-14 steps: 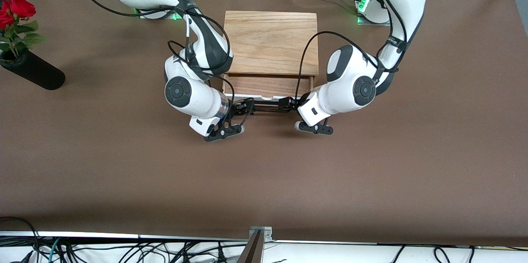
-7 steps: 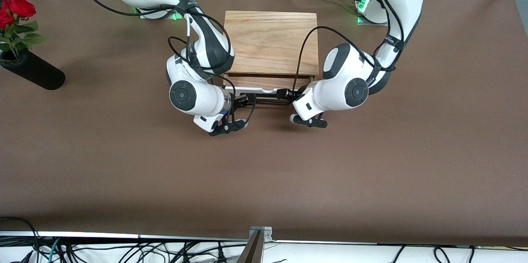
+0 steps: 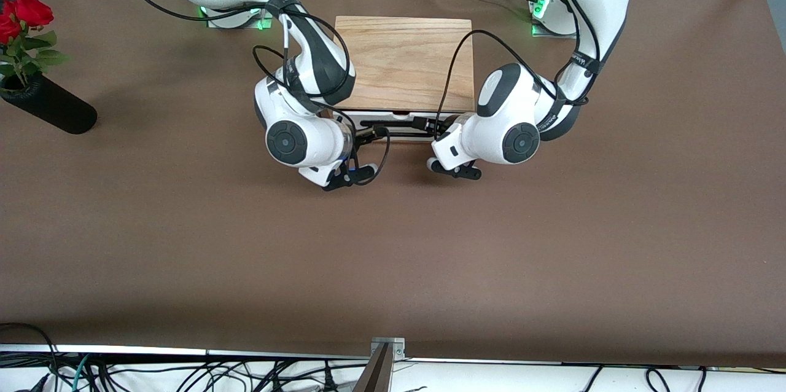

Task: Close drawer with both arms simultaneously
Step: 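Place both grippers against the white drawer front beside the black handle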

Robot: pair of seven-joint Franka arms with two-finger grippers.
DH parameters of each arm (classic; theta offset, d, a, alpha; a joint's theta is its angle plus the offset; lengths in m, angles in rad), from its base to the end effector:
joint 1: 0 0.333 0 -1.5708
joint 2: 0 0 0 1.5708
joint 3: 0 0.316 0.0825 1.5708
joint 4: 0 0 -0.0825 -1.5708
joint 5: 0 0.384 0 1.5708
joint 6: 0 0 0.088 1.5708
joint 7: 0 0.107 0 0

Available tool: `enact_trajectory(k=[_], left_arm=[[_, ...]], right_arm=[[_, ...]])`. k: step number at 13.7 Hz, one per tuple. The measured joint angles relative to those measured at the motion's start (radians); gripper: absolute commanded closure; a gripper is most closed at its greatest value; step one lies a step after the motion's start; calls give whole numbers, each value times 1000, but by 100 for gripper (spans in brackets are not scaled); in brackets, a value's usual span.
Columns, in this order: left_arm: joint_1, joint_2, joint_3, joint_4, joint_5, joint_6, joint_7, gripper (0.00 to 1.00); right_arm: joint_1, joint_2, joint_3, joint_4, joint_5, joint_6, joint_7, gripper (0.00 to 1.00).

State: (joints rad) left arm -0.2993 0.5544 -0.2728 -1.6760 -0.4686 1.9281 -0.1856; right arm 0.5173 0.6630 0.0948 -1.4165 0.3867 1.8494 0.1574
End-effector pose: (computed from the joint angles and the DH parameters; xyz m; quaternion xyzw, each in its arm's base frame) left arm 0.5386 -0.3630 0.2815 0.9491 -0.0637 -0.2322 0.2030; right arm 0.5626 0.4165 0.3004 -0.9617 -0.1405 0.1812 0.1500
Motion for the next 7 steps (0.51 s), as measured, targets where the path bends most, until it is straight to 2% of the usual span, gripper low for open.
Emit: enact_trajectory(k=[7], left_arm=[[1, 0, -2, 2, -1, -33, -2, 0]], right_arm=[[1, 0, 19, 5, 1, -105, 0, 0]])
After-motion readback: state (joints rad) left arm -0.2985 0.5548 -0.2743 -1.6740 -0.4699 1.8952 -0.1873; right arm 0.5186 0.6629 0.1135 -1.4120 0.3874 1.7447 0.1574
